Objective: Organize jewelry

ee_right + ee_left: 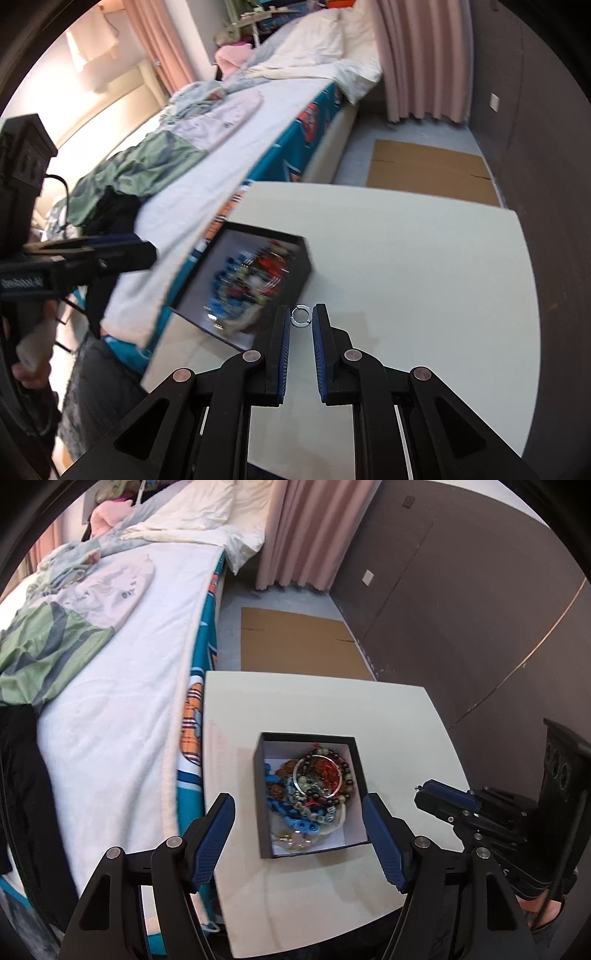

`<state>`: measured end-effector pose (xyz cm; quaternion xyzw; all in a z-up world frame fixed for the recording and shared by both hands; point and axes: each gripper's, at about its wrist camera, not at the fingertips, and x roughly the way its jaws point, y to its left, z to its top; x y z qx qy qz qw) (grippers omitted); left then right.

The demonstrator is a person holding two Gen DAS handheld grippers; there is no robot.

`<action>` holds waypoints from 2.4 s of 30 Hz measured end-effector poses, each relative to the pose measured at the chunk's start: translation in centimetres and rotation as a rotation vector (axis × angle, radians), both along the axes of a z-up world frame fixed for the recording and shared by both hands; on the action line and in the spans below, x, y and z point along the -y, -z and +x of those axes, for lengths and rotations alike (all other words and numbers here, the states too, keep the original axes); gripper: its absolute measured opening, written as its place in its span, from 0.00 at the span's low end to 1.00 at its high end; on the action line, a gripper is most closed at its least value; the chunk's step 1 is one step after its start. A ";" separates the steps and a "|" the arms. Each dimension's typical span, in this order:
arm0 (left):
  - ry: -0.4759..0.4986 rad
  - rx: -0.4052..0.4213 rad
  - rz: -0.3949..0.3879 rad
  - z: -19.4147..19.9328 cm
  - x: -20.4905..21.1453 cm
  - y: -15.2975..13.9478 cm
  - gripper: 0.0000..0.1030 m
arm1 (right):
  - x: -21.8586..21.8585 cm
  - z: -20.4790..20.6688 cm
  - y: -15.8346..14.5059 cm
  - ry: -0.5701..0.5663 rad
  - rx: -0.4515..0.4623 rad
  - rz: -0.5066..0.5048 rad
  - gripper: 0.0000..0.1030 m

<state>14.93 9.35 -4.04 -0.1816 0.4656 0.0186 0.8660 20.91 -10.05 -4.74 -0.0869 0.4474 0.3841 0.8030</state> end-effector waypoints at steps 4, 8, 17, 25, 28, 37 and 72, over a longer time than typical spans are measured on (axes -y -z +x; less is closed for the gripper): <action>-0.020 0.018 -0.006 -0.9 -1.4 -0.6 0.70 | -1.7 -0.8 -0.8 -0.033 -0.003 0.026 0.14; -0.034 0.032 -0.019 -1.7 -2.4 -1.0 0.70 | -2.5 -0.8 -0.8 -0.026 -0.063 0.045 0.17; -0.042 0.078 -0.016 -2.9 -2.2 -2.3 0.70 | -0.2 -1.3 -1.7 0.090 -0.056 0.047 0.56; -0.025 0.097 0.050 -4.1 -0.1 -3.8 0.78 | 2.3 -2.7 -2.9 0.141 -0.035 0.061 0.58; -0.025 0.141 0.093 -5.1 1.1 -4.9 0.89 | 3.4 -3.5 -3.5 0.156 -0.022 0.066 0.68; -0.033 0.222 0.212 -8.4 3.8 -7.6 0.92 | 7.3 -6.1 -5.5 0.235 0.005 0.108 0.97; 0.025 0.531 0.305 -27.0 11.3 -13.2 1.00 | 14.4 -22.9 -11.6 0.266 0.246 0.176 1.00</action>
